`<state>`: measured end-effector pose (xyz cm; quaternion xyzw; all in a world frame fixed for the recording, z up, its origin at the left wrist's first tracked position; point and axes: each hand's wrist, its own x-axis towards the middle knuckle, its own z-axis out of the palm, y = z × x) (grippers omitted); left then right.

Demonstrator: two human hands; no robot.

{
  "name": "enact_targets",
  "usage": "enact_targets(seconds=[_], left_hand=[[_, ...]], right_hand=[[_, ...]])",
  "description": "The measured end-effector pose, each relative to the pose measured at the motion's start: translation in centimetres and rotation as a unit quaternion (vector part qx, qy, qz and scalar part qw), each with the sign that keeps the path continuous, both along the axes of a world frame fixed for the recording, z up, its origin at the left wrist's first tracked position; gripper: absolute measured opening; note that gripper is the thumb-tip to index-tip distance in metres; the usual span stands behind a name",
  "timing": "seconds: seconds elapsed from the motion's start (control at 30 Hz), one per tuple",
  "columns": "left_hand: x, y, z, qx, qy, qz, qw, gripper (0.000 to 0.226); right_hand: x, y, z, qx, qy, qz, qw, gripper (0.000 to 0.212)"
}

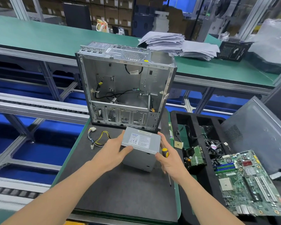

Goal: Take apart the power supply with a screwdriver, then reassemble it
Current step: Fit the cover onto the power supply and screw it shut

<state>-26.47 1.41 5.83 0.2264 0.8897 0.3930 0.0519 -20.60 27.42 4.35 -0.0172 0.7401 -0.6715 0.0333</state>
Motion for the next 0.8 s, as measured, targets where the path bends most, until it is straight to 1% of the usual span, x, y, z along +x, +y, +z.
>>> enact_targets(seconds=[0.03,0.13,0.17,0.23,0.3,0.33,0.37,0.4,0.43,0.5,0.53,0.6,0.7,0.77,0.8], left_hand=[[-0.1,0.0,0.0,0.003,0.001,0.009,1.000,0.059],[-0.1,0.1,0.1,0.011,-0.011,0.032,0.999,0.050],[-0.1,0.1,0.1,0.013,-0.018,0.034,0.999,0.050],[0.1,0.6,0.2,0.009,-0.028,0.027,0.999,0.056],[0.1,1.1,0.1,0.015,-0.065,0.031,0.997,0.059],[0.2,1.3,0.1,0.031,-0.087,0.041,0.995,0.057],[0.2,1.3,0.2,0.049,-0.100,0.052,0.992,0.049],[0.3,1.4,0.4,0.066,-0.107,0.060,0.990,0.040],[0.3,1.4,0.7,0.075,-0.114,0.067,0.988,0.037],[0.2,1.6,1.3,0.080,-0.135,0.076,0.985,0.037],[0.2,1.7,1.5,0.088,-0.151,0.084,0.981,0.035],[0.1,1.8,2.0,0.130,-0.205,0.112,0.963,0.029],[-0.3,1.8,2.2,0.244,-0.340,0.117,0.901,0.030],[-0.6,1.8,2.2,0.293,-0.390,0.116,0.865,0.033],[-0.7,1.7,2.2,0.307,-0.402,0.123,0.854,0.035]], right_hand=[[0.0,-0.2,0.0,-0.011,0.000,0.001,1.000,0.078],[-0.4,-0.8,-0.1,-0.093,-0.015,0.002,0.996,0.101],[-0.6,-0.8,-0.1,-0.116,-0.015,0.000,0.993,0.104],[-0.8,-0.4,-0.2,-0.133,-0.016,-0.002,0.991,0.095],[-0.7,0.4,-0.3,-0.138,-0.026,-0.001,0.990,0.081],[-0.7,0.6,-0.4,-0.142,-0.033,-0.004,0.989,0.077],[-0.6,0.7,-0.2,-0.146,-0.044,-0.012,0.988,0.074],[-0.7,0.6,0.0,-0.153,-0.053,-0.025,0.986,0.068],[-0.8,0.3,0.3,-0.161,-0.062,-0.040,0.984,0.061],[-1.0,-0.3,0.7,-0.160,-0.081,-0.072,0.981,0.049],[-1.1,-0.4,0.9,-0.149,-0.087,-0.084,0.981,0.047],[-1.2,-0.5,1.1,-0.134,-0.086,-0.090,0.983,0.046],[-1.0,-0.3,1.1,-0.132,-0.082,-0.072,0.985,0.048],[-1.0,-0.3,1.0,-0.143,-0.077,-0.064,0.985,0.049],[-1.0,-0.4,1.0,-0.150,-0.074,-0.063,0.984,0.050]])
